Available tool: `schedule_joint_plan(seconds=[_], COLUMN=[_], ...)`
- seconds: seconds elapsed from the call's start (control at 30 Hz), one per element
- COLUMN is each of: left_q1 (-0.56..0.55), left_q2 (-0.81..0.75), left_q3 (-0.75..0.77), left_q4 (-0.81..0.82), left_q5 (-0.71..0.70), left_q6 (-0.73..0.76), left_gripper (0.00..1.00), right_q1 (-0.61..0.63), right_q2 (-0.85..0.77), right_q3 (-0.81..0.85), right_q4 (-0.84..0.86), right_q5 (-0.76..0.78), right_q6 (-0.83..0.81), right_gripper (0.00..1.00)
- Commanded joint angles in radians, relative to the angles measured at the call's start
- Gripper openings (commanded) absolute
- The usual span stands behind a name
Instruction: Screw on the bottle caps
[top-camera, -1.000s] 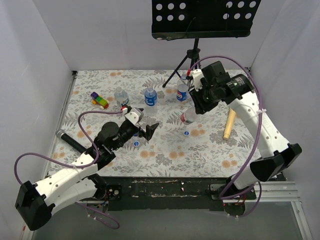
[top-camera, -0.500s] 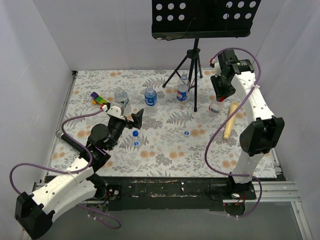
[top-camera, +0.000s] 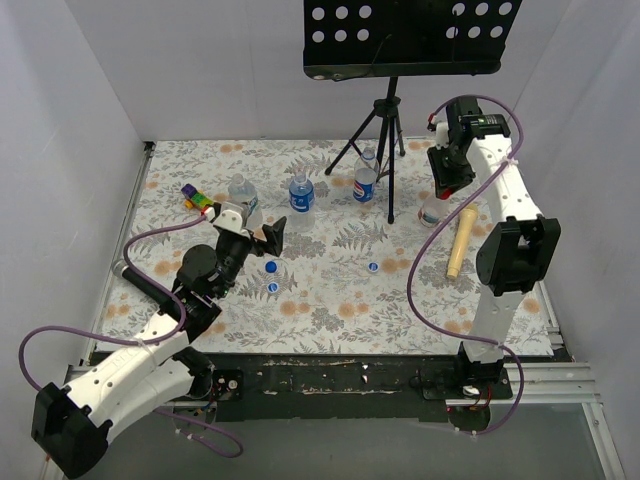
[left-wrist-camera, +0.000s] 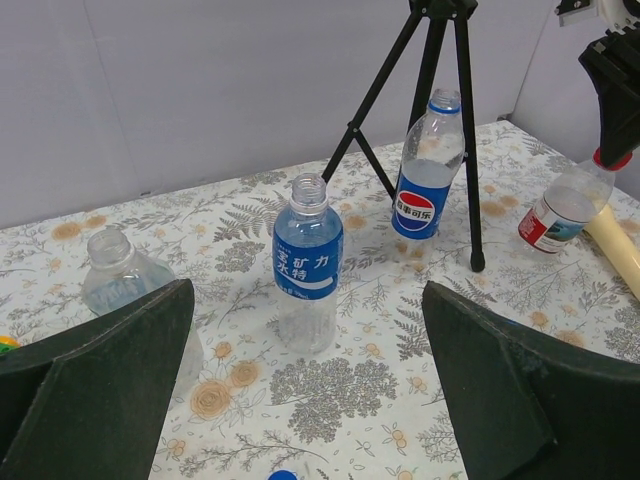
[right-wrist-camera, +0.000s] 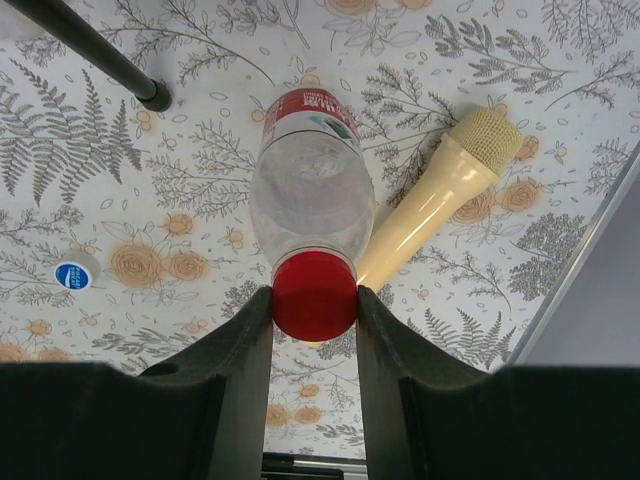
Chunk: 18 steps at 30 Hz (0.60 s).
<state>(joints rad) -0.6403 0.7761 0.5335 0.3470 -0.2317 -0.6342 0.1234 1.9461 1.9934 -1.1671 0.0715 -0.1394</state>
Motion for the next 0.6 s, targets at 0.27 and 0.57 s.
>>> schedule_joint_plan(seconds=[0.27, 0.57], left_q1=[0.016, 0.024], left_q2=[0.014, 0.025], left_q3=[0.006, 0.008], left_q4=[-0.009, -0.013], left_q5=[0.037, 0.048], left_q6=[0.001, -0.001], left_gripper=[0.98, 0.98], right_q1=[-0.001, 0.001], right_q2=[0.093, 0.094], right_q3=[0.076, 0.073], right_q4=[0.012, 0.033], right_q5=[0.001, 0.01], right_q6=[-0.016, -0.016], right_gripper=[0.37, 0.43])
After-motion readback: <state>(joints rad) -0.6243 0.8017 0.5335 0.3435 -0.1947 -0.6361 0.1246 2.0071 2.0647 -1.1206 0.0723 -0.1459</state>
